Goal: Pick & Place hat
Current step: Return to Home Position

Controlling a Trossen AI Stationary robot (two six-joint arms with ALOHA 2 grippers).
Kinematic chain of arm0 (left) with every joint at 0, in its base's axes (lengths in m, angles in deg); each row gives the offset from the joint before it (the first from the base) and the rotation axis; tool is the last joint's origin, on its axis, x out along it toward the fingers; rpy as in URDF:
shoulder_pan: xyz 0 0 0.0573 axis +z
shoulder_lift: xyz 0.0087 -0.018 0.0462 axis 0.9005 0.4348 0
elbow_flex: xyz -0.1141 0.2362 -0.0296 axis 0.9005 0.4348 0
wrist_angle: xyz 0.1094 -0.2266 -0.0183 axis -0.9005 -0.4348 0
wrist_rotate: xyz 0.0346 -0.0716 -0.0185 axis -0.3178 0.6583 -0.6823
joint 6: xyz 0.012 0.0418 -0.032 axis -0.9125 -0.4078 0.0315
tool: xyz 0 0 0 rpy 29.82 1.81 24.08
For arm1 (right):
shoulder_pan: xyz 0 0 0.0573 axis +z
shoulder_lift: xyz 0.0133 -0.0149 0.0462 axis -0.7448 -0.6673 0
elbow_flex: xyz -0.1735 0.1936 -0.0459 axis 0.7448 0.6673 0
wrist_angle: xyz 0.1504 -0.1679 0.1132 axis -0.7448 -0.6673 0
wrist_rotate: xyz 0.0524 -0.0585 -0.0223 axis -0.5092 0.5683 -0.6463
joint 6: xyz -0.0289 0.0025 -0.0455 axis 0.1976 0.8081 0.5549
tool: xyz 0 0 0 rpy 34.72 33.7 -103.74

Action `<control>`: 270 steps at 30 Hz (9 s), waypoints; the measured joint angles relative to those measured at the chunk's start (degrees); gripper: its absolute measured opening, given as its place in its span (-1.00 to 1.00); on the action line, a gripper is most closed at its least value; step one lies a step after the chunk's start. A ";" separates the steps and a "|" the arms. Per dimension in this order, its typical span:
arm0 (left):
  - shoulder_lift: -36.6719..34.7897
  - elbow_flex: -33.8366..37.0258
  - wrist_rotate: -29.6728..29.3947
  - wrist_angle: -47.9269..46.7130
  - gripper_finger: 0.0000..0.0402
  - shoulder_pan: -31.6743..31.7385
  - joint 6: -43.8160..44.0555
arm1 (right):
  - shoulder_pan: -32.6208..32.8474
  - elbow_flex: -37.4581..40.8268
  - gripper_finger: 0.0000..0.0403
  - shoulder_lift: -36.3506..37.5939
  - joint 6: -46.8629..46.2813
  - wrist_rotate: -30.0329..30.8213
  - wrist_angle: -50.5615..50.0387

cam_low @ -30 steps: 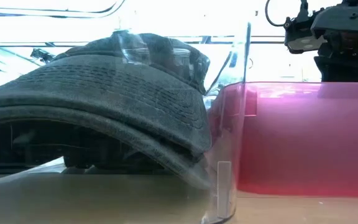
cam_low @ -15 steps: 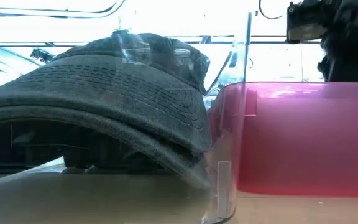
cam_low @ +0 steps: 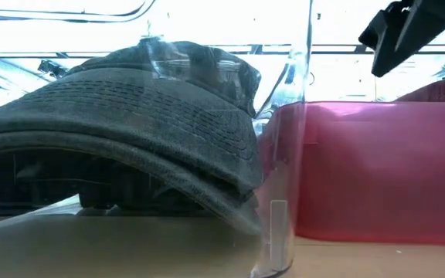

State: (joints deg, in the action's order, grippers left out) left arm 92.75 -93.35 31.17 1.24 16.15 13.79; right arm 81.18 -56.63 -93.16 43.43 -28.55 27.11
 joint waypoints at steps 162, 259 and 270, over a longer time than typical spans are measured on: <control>-81.62 68.52 56.38 29.43 -0.14 59.11 -35.79 | -35.85 58.55 -0.14 81.95 20.25 -18.70 36.76; -81.44 68.56 56.41 30.58 -0.14 59.10 -36.08 | -35.83 58.51 -0.14 81.95 20.29 -18.66 36.78; -81.44 68.56 56.41 30.57 -0.14 59.11 -36.09 | -35.83 58.51 -0.14 81.95 20.29 -18.68 36.77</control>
State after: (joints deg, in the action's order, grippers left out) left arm 11.31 -24.78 87.58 31.80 75.26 -22.29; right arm 45.35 1.89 -11.22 63.72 -47.23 63.89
